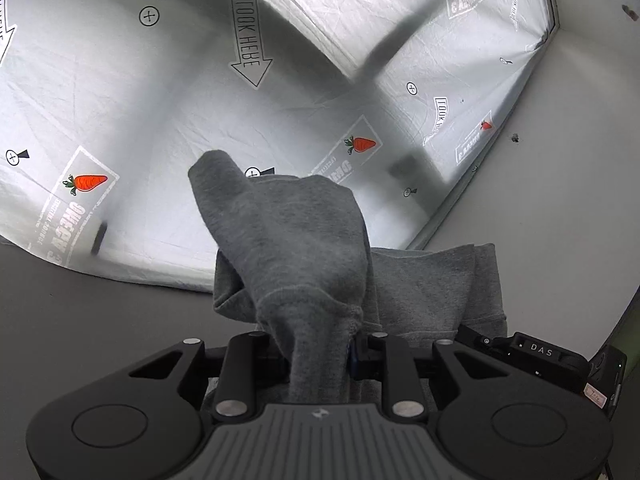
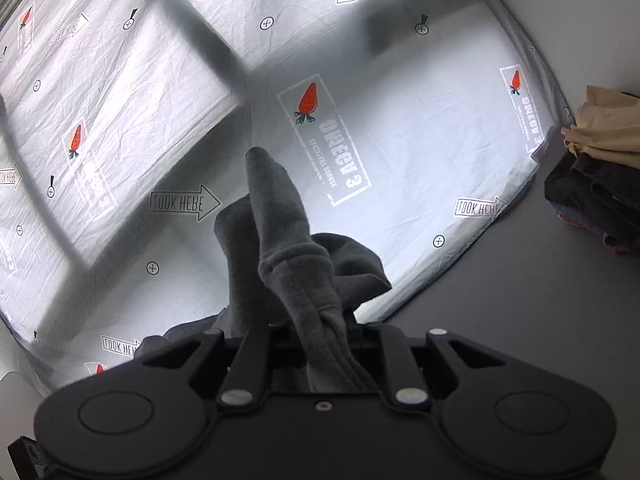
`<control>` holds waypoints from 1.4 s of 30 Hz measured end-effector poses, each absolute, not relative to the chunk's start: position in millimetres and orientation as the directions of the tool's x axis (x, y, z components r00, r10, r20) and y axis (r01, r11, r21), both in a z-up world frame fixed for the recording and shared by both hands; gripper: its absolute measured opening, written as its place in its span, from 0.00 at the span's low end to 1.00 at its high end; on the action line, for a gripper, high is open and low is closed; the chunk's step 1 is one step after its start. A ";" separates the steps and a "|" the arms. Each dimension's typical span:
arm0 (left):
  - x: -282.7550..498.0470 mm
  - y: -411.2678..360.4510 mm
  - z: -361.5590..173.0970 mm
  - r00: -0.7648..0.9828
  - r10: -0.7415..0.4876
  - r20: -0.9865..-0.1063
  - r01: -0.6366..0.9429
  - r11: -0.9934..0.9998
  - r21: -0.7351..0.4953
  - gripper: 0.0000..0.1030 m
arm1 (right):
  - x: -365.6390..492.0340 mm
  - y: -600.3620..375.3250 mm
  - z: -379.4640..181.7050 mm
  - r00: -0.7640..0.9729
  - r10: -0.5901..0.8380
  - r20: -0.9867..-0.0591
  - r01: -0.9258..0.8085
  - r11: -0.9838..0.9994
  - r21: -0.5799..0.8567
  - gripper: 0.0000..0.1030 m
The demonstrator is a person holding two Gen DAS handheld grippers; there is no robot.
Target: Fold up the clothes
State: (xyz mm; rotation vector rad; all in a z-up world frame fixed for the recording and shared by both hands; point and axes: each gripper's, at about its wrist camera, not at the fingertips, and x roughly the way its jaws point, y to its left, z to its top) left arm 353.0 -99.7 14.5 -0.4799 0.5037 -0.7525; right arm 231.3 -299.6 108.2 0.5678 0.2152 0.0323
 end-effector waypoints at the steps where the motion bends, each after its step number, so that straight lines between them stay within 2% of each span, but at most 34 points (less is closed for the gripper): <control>1: 352.0 -118.3 18.5 0.615 -0.745 -0.257 0.525 0.631 -0.571 0.26 | 223.0 -314.1 112.0 0.981 0.064 -0.185 0.046 0.841 0.539 0.15; 6: 337.9 -226.7 24.1 0.600 -0.756 -0.261 0.543 0.625 -0.561 0.26 | 193.4 -411.5 118.0 0.989 -0.010 -0.147 0.091 0.827 0.555 0.15; 10: 323.5 -315.2 27.2 0.624 -0.726 -0.289 0.509 0.658 -0.555 0.26 | 181.6 -508.4 121.4 0.991 0.011 -0.131 0.066 0.818 0.571 0.15; 16: 340.5 -490.9 -25.8 0.616 -0.731 -0.294 0.456 0.635 -0.623 0.25 | 181.0 -646.7 140.1 0.985 -0.015 -0.171 0.102 0.851 0.515 0.15; 22: 364.5 -594.3 -44.7 0.612 -0.730 -0.305 0.479 0.649 -0.591 0.26 | 214.0 -719.9 171.9 0.975 -0.044 -0.219 0.137 0.893 0.429 0.14; 26: 406.9 -633.6 -58.8 0.614 -0.722 -0.318 0.475 0.660 -0.582 0.26 | 254.6 -724.7 188.9 0.974 -0.066 -0.215 0.141 0.924 0.356 0.14; 28: 434.5 -651.6 -72.3 0.617 -0.708 -0.345 0.464 0.681 -0.567 0.26 | 280.0 -728.8 189.3 0.971 -0.088 -0.220 0.153 0.942 0.297 0.14; 33: 514.7 -684.6 -121.7 0.618 -0.618 -0.485 0.340 0.767 -0.544 0.32 | 366.2 -680.9 162.4 0.940 -0.208 -0.272 0.215 0.977 -0.004 0.15; 36: 550.8 -683.3 -144.1 0.589 -0.578 -0.565 0.288 0.804 -0.521 0.47 | 384.1 -661.1 154.3 0.943 -0.253 -0.218 0.215 0.959 -0.182 0.23; 37: 555.8 -680.2 -144.8 0.591 -0.573 -0.568 0.287 0.807 -0.515 0.51 | 389.0 -655.2 152.0 0.945 -0.263 -0.196 0.214 0.947 -0.241 0.32; 39: 560.4 -676.6 -135.5 0.621 -0.547 -0.562 0.305 0.828 -0.470 0.54 | 398.8 -643.3 147.5 0.948 -0.281 -0.150 0.214 0.910 -0.354 0.42; 42: 552.8 -670.8 -112.2 0.736 -0.440 -0.515 0.270 0.888 -0.372 0.55 | 413.5 -625.4 140.7 0.952 -0.296 -0.078 0.216 0.830 -0.515 0.45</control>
